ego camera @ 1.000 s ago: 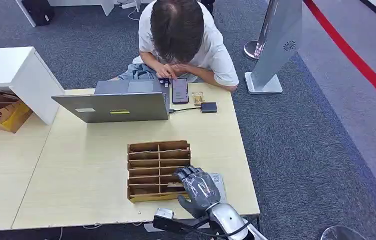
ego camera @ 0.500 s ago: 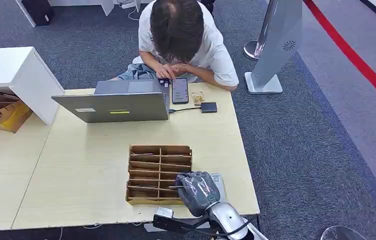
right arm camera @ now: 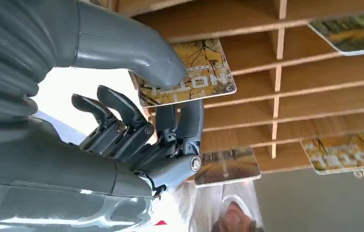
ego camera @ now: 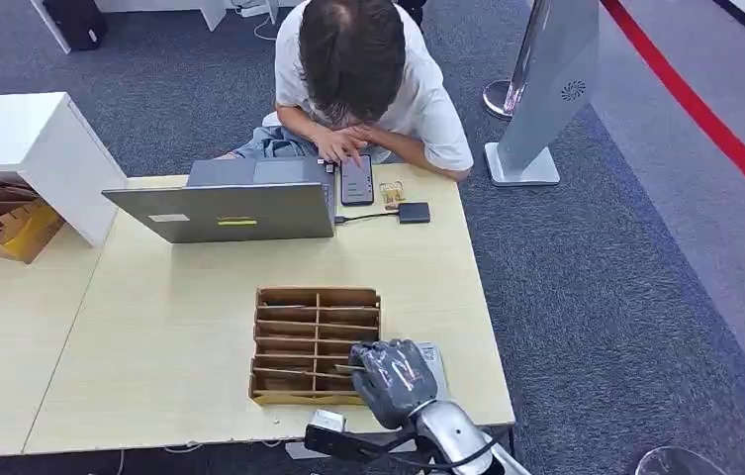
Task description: Pass the card to the sensor for recognition and then transmit it.
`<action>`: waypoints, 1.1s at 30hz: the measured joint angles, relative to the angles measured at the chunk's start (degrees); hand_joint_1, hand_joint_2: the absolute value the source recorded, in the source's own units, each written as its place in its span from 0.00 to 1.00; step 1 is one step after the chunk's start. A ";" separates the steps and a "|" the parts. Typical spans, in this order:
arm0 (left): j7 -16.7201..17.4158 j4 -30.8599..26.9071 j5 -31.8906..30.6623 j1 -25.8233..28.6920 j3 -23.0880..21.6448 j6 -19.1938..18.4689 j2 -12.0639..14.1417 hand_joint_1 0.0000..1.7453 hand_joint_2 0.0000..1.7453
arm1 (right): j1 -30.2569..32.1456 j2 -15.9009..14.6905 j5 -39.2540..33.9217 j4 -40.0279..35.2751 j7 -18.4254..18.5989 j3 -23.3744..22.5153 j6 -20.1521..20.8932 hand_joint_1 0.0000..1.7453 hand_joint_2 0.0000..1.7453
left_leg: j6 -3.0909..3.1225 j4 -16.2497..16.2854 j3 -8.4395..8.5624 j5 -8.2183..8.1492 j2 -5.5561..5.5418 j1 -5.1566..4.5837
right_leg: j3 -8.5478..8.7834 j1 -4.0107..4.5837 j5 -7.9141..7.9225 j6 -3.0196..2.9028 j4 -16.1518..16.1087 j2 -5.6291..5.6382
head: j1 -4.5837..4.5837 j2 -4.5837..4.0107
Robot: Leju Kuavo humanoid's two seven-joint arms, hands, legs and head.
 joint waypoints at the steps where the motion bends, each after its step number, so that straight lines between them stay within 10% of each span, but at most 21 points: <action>1: 0.00 0.00 0.00 0.00 0.00 0.04 0.00 0.00 1.00 | 0.11 0.00 0.02 -0.02 -0.28 0.00 -0.63 1.00 1.00 | 0.00 0.00 0.00 0.00 0.00 0.00 | 0.00 0.00 0.00 0.00 0.00 0.00 | 0.00 0.00; 33: -1.16 -0.11 1.42 0.43 0.00 0.46 0.02 0.00 1.00 | 4.22 -0.04 1.51 -13.84 -6.32 -3.19 -14.42 1.00 1.00 | 0.00 0.00 0.00 0.00 0.01 0.00 | -0.01 0.00 0.00 0.00 0.00 0.00 | 0.00 0.00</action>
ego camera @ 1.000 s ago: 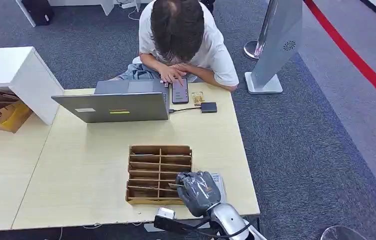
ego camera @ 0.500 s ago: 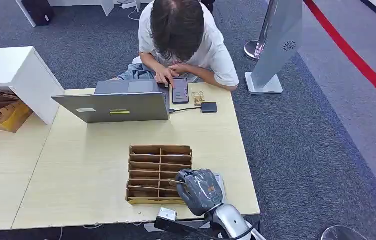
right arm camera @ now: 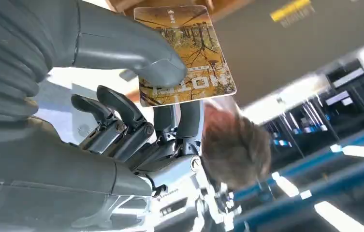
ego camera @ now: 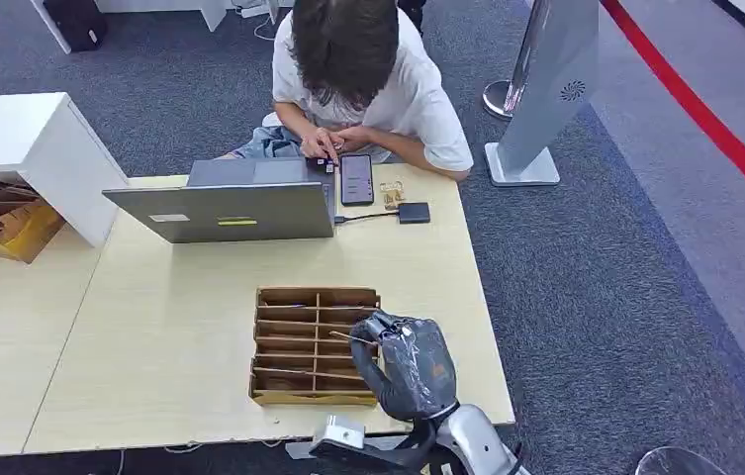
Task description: Pass the card to the sensor for recognition and then transmit it.
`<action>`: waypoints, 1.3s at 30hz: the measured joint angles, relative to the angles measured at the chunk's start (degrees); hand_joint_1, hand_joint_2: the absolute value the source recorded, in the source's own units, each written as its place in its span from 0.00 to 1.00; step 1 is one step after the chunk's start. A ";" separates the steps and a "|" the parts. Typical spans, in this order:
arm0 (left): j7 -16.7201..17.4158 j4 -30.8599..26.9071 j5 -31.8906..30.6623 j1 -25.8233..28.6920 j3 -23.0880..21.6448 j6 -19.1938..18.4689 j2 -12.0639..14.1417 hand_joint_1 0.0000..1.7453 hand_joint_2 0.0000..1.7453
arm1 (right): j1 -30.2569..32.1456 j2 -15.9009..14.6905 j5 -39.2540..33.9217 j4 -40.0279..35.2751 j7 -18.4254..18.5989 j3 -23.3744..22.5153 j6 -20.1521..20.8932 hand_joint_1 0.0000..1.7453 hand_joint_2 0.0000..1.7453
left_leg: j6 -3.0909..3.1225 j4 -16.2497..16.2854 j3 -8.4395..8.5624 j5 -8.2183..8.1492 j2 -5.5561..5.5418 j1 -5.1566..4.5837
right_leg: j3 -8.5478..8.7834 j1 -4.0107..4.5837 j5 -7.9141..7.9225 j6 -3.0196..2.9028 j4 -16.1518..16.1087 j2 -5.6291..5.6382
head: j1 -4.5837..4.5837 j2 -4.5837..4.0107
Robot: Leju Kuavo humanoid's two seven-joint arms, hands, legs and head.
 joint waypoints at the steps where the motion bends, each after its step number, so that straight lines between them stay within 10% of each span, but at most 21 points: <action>1: -0.04 0.00 0.02 0.03 0.00 0.00 0.00 0.00 1.00 | 0.06 0.00 0.22 -0.93 -0.11 -0.11 -0.20 1.00 1.00 | 0.00 0.00 0.00 0.00 0.00 0.00 | 0.00 0.00 0.00 0.00 0.00 0.00 | 0.00 0.00; 39: 2.32 0.00 -6.95 -0.92 0.00 -1.88 -0.02 0.00 1.00 | -8.01 0.02 6.23 -8.76 3.32 -2.67 4.26 1.00 1.00 | 0.04 0.00 -0.01 0.09 -0.01 0.00 | 0.00 0.00 0.07 -0.02 0.00 0.00 | 0.00 0.00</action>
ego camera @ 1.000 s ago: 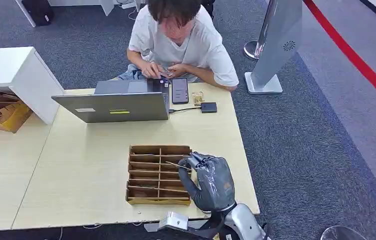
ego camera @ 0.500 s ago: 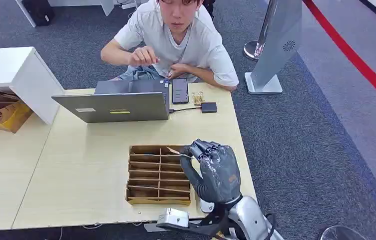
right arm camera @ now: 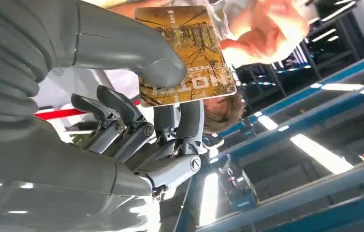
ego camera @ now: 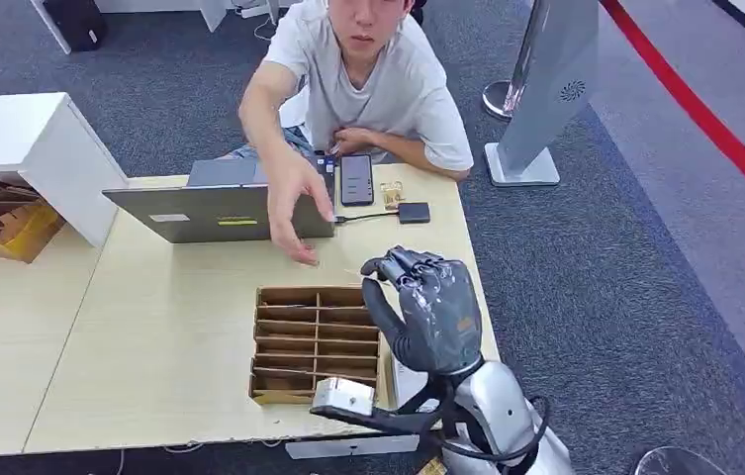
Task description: Pass the card to the sensor for recognition and then transmit it.
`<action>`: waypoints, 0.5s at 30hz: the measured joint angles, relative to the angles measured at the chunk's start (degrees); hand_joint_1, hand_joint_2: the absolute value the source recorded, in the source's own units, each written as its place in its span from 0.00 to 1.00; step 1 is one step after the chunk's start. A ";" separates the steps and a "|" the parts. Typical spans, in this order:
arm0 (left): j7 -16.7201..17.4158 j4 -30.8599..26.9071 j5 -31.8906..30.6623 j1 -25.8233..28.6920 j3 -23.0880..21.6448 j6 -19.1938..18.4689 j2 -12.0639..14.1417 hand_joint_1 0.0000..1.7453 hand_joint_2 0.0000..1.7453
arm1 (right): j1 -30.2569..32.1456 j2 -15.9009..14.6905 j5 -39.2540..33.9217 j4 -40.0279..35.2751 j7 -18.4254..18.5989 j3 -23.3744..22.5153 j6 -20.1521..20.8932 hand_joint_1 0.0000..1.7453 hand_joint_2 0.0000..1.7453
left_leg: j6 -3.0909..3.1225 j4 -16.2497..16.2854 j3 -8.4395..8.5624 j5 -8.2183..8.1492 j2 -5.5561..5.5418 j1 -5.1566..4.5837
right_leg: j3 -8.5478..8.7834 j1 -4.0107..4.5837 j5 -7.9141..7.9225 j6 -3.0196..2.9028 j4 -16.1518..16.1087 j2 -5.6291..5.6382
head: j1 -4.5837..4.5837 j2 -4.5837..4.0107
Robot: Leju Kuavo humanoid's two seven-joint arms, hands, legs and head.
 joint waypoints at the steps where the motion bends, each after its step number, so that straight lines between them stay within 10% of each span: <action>1: 0.13 0.00 -0.48 -0.04 0.00 -0.09 0.00 0.00 1.00 | -0.44 0.02 0.00 0.35 0.15 -0.13 0.20 1.00 1.00 | 0.01 0.00 0.00 0.00 0.00 0.00 | 0.01 0.00 0.00 0.00 0.00 0.00 | 0.00 0.00; 4: 0.85 -0.02 -2.18 -0.27 0.00 -0.35 0.00 0.00 1.00 | -1.86 0.26 -0.37 2.00 0.76 -0.46 1.24 1.00 1.00 | 0.00 0.00 0.00 0.03 0.00 0.00 | 0.00 0.00 0.03 0.00 0.00 0.01 | -0.02 0.00; 5: 1.27 -0.04 -3.04 -0.48 -0.02 -0.52 0.00 0.00 0.00 | -2.60 0.57 -0.44 3.17 0.87 -0.77 1.75 1.00 1.00 | 0.01 0.00 0.00 0.04 0.01 0.00 | 0.00 0.00 0.09 0.00 0.00 0.01 | -0.02 0.00; 15: 4.20 -0.07 -9.07 -1.23 -0.02 -1.40 0.02 0.00 0.00 | -7.30 2.95 -0.96 10.82 1.99 -2.05 3.96 1.00 1.00 | -0.01 0.00 0.00 0.08 -0.02 0.00 | 0.00 0.00 0.10 0.01 0.00 0.00 | -0.02 0.00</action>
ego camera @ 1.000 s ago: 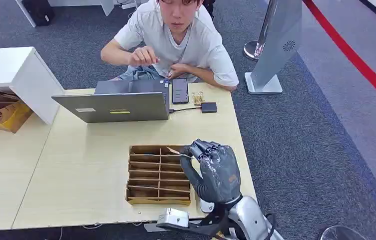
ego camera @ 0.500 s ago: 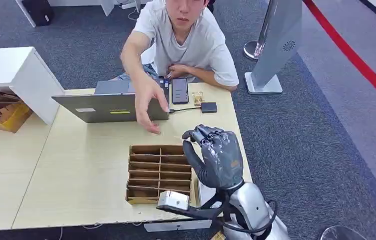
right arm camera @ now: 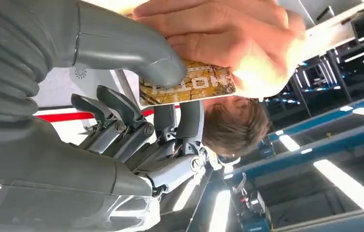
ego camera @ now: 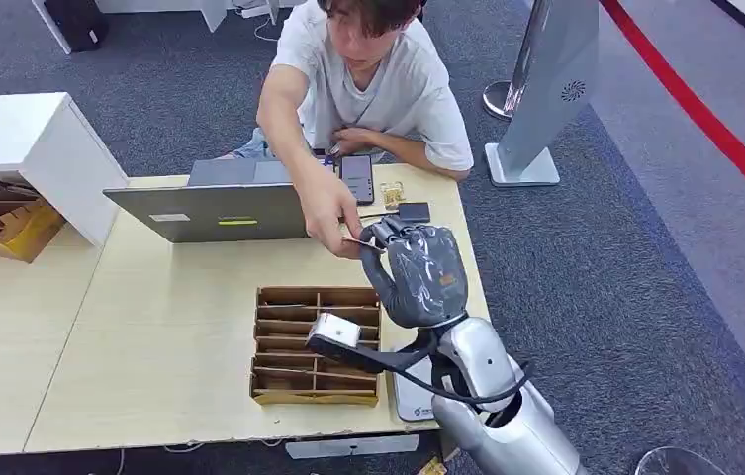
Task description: Pass the card to the sensor for recognition and then transmit it.
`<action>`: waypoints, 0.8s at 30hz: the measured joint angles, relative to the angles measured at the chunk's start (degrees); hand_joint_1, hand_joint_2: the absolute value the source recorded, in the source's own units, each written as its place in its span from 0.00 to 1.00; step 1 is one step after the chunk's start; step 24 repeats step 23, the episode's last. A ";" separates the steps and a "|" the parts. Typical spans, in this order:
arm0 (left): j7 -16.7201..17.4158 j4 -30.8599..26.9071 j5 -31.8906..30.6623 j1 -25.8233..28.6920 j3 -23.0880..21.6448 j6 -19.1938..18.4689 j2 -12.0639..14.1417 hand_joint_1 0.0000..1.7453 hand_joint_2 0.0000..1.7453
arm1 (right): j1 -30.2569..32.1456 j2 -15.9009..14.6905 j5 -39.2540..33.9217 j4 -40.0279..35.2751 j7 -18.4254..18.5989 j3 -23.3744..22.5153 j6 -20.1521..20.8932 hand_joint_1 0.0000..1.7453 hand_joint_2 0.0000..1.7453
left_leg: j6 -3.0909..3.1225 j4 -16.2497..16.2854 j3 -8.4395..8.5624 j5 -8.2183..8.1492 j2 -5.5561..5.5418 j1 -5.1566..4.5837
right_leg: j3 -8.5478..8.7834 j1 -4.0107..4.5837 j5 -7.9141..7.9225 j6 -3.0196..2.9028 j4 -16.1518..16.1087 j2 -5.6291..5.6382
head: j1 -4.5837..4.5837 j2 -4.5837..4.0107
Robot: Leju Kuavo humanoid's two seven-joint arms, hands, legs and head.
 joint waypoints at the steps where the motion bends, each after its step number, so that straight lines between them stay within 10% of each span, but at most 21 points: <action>1: 0.07 0.00 -0.55 -0.05 0.00 -0.07 0.02 0.00 0.00 | -0.46 0.28 -0.04 0.52 0.09 0.00 0.28 1.00 1.00 | 0.00 0.00 0.00 0.00 0.00 0.00 | 0.00 0.00 0.00 0.00 0.00 0.00 | 0.02 0.00; 9: 0.68 0.00 -1.37 -0.42 0.00 -0.13 0.04 0.00 0.00 | -2.51 1.79 -0.61 3.01 0.59 -0.15 1.42 1.00 1.00 | 0.00 0.00 -0.02 0.00 -0.02 0.00 | 0.00 0.00 0.00 0.00 0.00 -0.01 | 0.02 0.00; 10: 0.68 0.00 -1.39 -0.44 0.00 -0.13 0.04 0.00 0.00 | -2.61 1.86 -0.65 3.17 0.59 -0.17 1.46 0.24 1.00 | 0.00 0.00 -0.02 0.00 -0.02 0.00 | 0.00 0.00 0.00 0.00 0.00 -0.01 | 0.02 0.00; 11: 0.68 0.00 -1.37 -0.46 0.00 -0.13 0.02 0.00 0.00 | -2.70 1.92 -0.76 3.30 0.59 -0.17 1.51 0.00 1.00 | 0.00 0.00 -0.02 0.00 -0.02 0.00 | 0.00 0.00 0.00 0.00 0.00 -0.01 | 0.02 0.00; 15: 1.01 0.00 -1.40 -0.48 0.02 -0.09 0.00 0.00 0.00 | -2.73 2.01 -2.06 3.45 0.55 -0.20 1.88 0.00 1.00 | 0.00 0.00 -0.02 -0.01 -0.01 0.00 | -0.01 0.00 0.00 0.00 0.00 0.00 | 0.02 0.00; 16: 1.05 0.00 -1.42 -0.47 0.00 -0.07 0.00 0.00 0.00 | -2.72 2.10 -2.45 3.43 0.48 -0.20 1.90 0.00 0.00 | 0.00 0.00 -0.02 -0.01 -0.01 0.00 | -0.02 0.00 0.00 0.00 0.00 0.00 | 0.02 0.00; 24: 0.92 -0.07 -2.11 -0.33 0.00 1.31 -0.11 0.00 0.00 | -0.80 2.32 -10.83 0.05 -2.93 -0.48 1.12 0.00 0.00 | 0.00 0.00 -0.02 0.00 -0.01 0.00 | -0.02 0.00 0.00 0.00 0.00 0.00 | 0.02 0.00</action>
